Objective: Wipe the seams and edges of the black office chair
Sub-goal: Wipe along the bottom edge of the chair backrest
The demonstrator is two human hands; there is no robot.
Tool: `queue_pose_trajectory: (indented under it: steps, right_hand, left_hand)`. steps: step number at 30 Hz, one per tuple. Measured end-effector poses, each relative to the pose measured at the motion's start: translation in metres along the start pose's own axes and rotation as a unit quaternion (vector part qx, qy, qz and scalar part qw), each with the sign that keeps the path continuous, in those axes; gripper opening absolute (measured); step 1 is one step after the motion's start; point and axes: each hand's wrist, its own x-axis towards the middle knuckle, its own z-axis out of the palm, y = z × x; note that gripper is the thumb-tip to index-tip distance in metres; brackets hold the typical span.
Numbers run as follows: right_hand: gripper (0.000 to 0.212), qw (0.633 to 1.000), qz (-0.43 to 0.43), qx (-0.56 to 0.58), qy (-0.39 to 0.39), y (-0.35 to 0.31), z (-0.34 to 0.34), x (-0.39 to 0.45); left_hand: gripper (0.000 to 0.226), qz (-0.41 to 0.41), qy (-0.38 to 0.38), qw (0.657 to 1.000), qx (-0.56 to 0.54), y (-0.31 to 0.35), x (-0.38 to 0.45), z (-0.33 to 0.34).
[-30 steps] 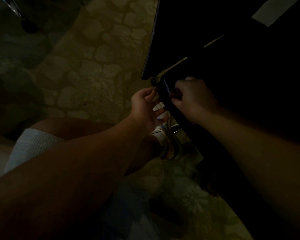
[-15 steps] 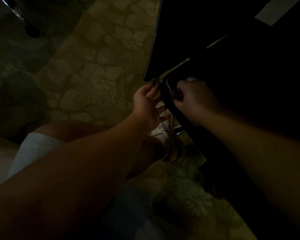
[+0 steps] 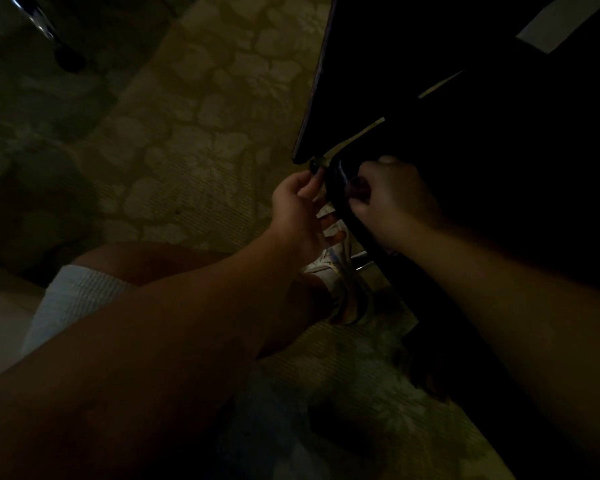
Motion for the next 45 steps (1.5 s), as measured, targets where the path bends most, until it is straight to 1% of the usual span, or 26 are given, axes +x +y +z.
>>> queue_pose_trajectory:
  steps: [1,2,5,6,9,10,13,14,17,18,21,22,25,26,30,33,34,37,38,41,42,45]
  right_hand:
    - [0.028,1.000,-0.024,-0.003,-0.011,-0.001,0.001,-0.001]
    - [0.028,1.000,-0.027,-0.005,-0.009,0.001,0.002,-0.001]
    - [0.027,0.999,0.040,-0.005,0.034,0.007,-0.002,0.003]
    - [0.027,0.999,0.039,-0.011,0.035,0.007,-0.002,0.003]
    - [0.028,1.000,-0.024,-0.019,0.002,0.002,0.001,0.002]
    - [0.028,0.999,-0.032,-0.019,0.004,0.004,0.000,0.003]
    - [0.025,0.999,0.014,-0.007,0.039,0.012,-0.007,0.009]
    - [0.025,0.999,0.015,-0.007,0.040,0.012,-0.007,0.009]
    - [0.030,0.999,-0.037,-0.034,-0.007,0.002,-0.002,0.006]
    - [0.031,0.999,-0.039,-0.036,-0.006,0.002,-0.002,0.007]
    - [0.028,0.999,0.025,-0.020,0.035,0.007,-0.006,0.012]
    - [0.028,0.999,0.031,-0.021,0.039,0.007,-0.005,0.012]
    - [0.029,0.999,-0.027,-0.032,-0.006,-0.001,-0.001,0.007]
    - [0.029,0.999,-0.039,-0.031,-0.008,-0.002,0.000,0.008]
    - [0.028,1.000,0.017,-0.003,0.022,0.002,-0.003,0.011]
    - [0.031,1.000,-0.020,-0.017,-0.008,-0.004,0.000,0.009]
    - [0.030,1.000,-0.020,-0.014,-0.003,-0.003,0.000,0.010]
    - [0.025,0.998,0.043,0.009,0.046,0.006,-0.006,0.017]
    - [0.025,0.998,0.044,0.013,0.050,0.007,-0.005,0.017]
    - [0.028,1.000,-0.021,0.005,0.004,0.000,-0.003,0.012]
    - [0.028,1.000,-0.030,0.002,0.000,0.000,-0.003,0.013]
    - [0.026,0.999,0.020,0.017,0.036,0.007,-0.006,0.019]
  left_hand:
    - [0.052,0.000,-0.003,1.000,0.000,0.000,-0.001,-0.001]
    - [0.052,-0.002,-0.005,1.000,-0.002,0.000,-0.001,-0.001]
    - [0.058,-0.007,0.003,1.000,-0.001,-0.001,0.000,-0.001]
    - [0.055,-0.008,0.002,1.000,-0.004,-0.001,0.000,0.000]
    - [0.046,-0.012,-0.011,1.000,-0.013,0.000,0.000,-0.001]
    - [0.046,-0.012,-0.012,1.000,-0.015,0.000,0.000,-0.002]
    - [0.057,-0.005,-0.008,1.000,-0.007,-0.002,0.001,-0.002]
    - [0.057,-0.004,-0.010,1.000,-0.005,-0.002,0.001,-0.001]
    - [0.044,-0.012,-0.024,1.000,-0.013,0.000,0.000,-0.001]
    - [0.043,-0.014,-0.027,0.999,-0.017,0.001,0.000,-0.001]
    - [0.042,-0.016,-0.032,0.999,-0.015,0.001,0.000,0.000]
    - [0.040,-0.017,-0.033,0.999,-0.014,0.001,0.000,0.000]
    - [0.039,-0.015,-0.039,0.999,-0.011,0.001,-0.001,0.000]
    - [0.039,-0.014,-0.040,0.999,-0.008,0.001,-0.002,0.000]
    - [0.039,-0.014,-0.037,0.999,-0.011,0.000,-0.003,0.001]
    - [0.038,-0.014,-0.043,0.999,-0.005,0.002,-0.005,0.002]
    - [0.039,-0.016,-0.045,0.999,-0.004,0.003,-0.005,0.002]
    - [0.041,-0.017,-0.046,0.999,-0.006,0.004,-0.006,0.002]
    - [0.041,-0.016,-0.048,0.999,-0.005,0.003,-0.006,0.002]
    - [0.042,-0.011,-0.047,0.999,0.000,0.002,-0.005,0.000]
    - [0.041,-0.010,-0.048,0.999,0.001,0.002,-0.005,0.000]
    - [0.039,-0.014,-0.045,0.999,0.001,0.002,-0.006,0.003]
